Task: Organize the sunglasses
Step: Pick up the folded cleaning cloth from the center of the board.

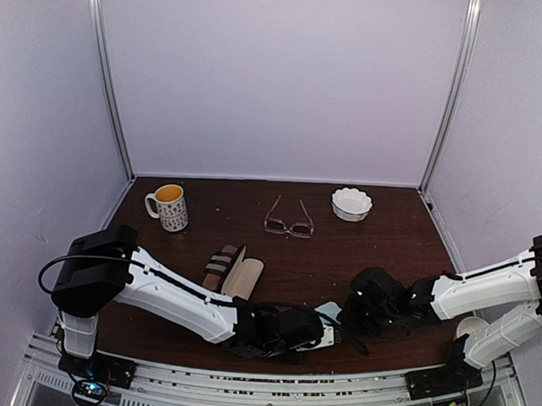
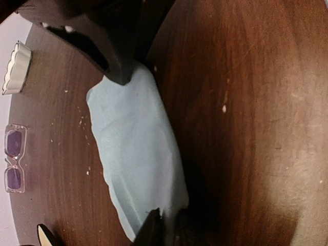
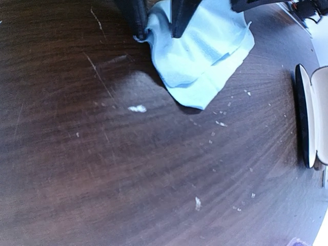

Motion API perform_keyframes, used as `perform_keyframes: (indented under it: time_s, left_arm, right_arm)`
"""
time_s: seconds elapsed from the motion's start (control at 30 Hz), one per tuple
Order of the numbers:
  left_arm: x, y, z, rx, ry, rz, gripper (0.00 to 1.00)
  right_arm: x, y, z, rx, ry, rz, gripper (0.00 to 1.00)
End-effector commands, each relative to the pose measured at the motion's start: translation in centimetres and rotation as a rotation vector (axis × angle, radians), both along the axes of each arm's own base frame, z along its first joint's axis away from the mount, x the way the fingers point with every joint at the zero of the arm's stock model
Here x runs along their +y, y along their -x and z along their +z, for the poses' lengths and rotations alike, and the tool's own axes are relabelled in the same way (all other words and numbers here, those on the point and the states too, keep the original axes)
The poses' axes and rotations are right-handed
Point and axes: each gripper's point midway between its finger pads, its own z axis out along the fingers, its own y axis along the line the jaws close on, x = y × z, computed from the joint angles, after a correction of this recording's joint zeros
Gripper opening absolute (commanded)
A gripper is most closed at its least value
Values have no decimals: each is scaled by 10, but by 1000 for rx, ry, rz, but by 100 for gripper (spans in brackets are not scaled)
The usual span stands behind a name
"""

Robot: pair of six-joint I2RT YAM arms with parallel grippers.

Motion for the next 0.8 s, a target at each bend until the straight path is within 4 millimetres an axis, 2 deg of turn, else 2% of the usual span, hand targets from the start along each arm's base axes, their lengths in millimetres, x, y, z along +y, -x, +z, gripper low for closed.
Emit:
perform_keyframes:
  time_s: [0.0,0.07,0.13,0.33,0.53,0.77]
  left_arm:
    - [9,-13,-14,-65,-37,65,8]
    - [9,-14,-14,-67,-37,69,0]
    - [8,-13,-12,-58,-33,66,0]
    - [2,-5,-4,0,12,62,0]
    - [-9,8,16,95,111,46,0]
    - [-14,12,40,141,182,70,0]
  right_arm:
    - [-6,4,-10,29,50,11,13]
    - [-4,3,-9,31,45,14,6]
    - [-2,4,-9,34,43,20,0]
    - [2,1,-2,28,43,32,0]
    - [4,-2,6,17,47,39,0]
    - [6,-3,15,10,63,58,0]
